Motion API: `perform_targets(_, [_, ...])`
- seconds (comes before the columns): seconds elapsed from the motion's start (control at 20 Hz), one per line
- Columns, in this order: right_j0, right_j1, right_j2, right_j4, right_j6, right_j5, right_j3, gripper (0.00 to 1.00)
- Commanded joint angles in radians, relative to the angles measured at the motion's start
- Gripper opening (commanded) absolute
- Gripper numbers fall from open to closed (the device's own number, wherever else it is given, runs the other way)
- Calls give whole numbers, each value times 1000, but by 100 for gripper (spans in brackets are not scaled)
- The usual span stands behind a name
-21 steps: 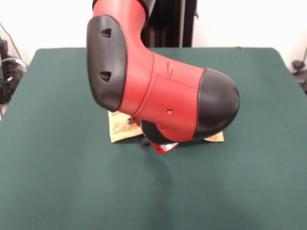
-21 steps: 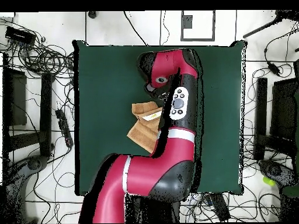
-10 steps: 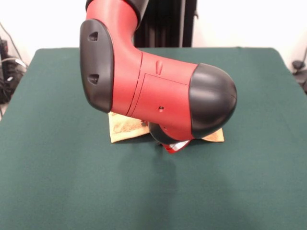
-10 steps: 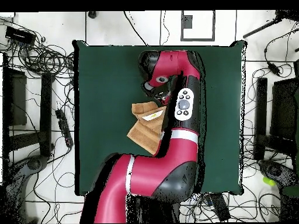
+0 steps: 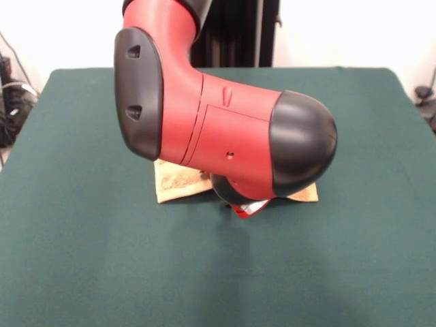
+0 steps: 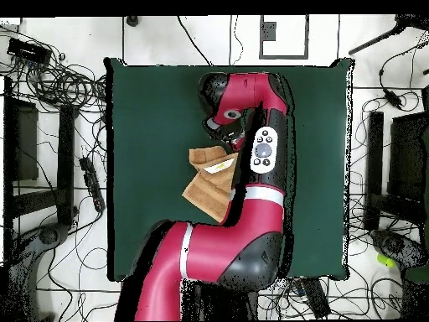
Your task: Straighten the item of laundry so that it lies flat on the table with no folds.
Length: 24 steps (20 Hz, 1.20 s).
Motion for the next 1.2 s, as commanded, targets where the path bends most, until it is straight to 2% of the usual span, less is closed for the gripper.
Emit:
perform_targets(0.05, [57,139,24,-67,49,-88,109,100])
perform_targets(0.25, [80,154,-47,-123,61,-58,85,100])
perform_targets(0.55, [108,86,-82,-114,43,4,118,100])
perform_targets(0.7, [109,83,-75,-95,93,25,108,100])
perform_targets(1.2, [50,110,-57,-117,-73,15,93,100])
